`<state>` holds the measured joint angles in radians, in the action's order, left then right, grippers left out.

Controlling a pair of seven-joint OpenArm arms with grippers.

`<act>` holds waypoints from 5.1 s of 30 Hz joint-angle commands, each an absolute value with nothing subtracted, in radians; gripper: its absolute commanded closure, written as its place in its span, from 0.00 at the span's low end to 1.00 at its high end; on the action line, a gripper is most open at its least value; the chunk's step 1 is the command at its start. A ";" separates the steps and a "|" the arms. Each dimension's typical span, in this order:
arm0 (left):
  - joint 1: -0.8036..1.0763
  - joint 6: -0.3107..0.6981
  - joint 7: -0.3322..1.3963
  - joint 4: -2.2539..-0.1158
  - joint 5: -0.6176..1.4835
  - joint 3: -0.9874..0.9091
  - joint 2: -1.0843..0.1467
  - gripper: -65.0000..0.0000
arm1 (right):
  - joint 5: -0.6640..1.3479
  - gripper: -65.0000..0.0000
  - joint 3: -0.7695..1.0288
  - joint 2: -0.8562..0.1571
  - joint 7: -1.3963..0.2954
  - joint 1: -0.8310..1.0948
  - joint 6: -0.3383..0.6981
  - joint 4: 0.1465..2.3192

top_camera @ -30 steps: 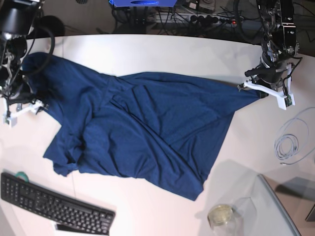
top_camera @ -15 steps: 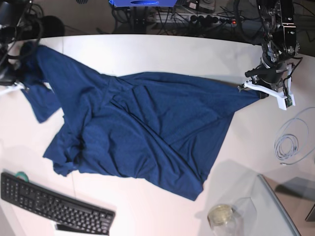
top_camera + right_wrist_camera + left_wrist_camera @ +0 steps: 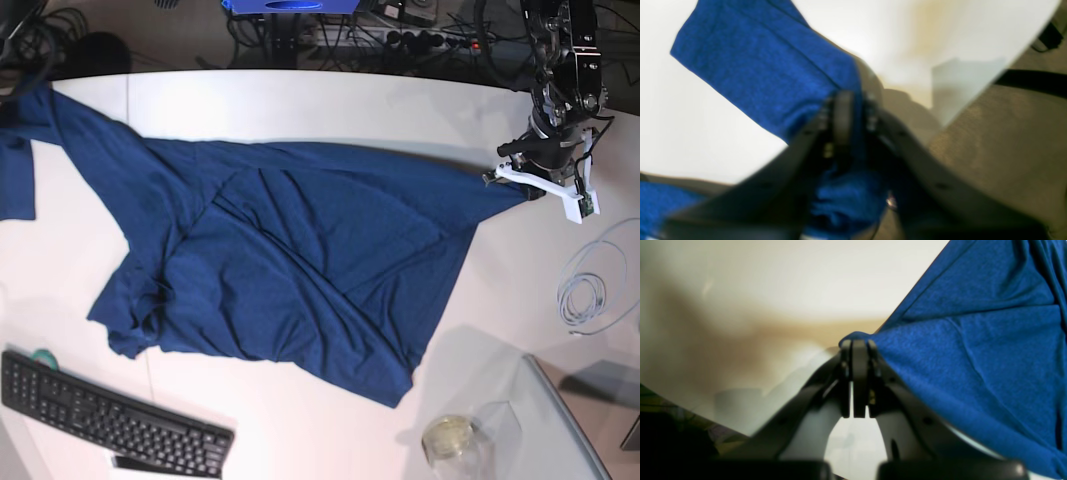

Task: Layout the t-shirt on the table in an organized manner, then fold the t-shirt properly
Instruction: 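Release and regrasp the shirt fabric with the right gripper, pulling outward, then pull the shirt taut between both grippers, lifting the left gripper's edge, then release the shirt with the left gripper and lower it onto the fabric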

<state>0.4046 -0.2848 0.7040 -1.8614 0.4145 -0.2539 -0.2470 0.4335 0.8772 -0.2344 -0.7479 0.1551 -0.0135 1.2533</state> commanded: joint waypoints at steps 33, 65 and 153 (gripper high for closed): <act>0.435 -0.285 0.685 -1.877 0.406 -0.262 -0.257 1.00 | 0.441 0.59 -0.008 -0.252 -0.717 -0.113 0.124 1.222; 0.544 -0.288 0.685 -1.886 0.404 -0.255 -0.214 1.00 | 0.449 1.00 0.438 -0.257 -0.728 0.205 -0.065 1.403; 0.196 -0.291 0.835 -1.678 0.410 -0.160 -0.125 0.70 | 0.444 0.47 0.435 -0.173 -0.727 0.291 0.125 1.701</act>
<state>0.2127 -0.2909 0.8478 -1.6615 0.4110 -0.1612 -0.1226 0.4374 0.4301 -0.1619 -0.7448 0.2966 0.1173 1.6867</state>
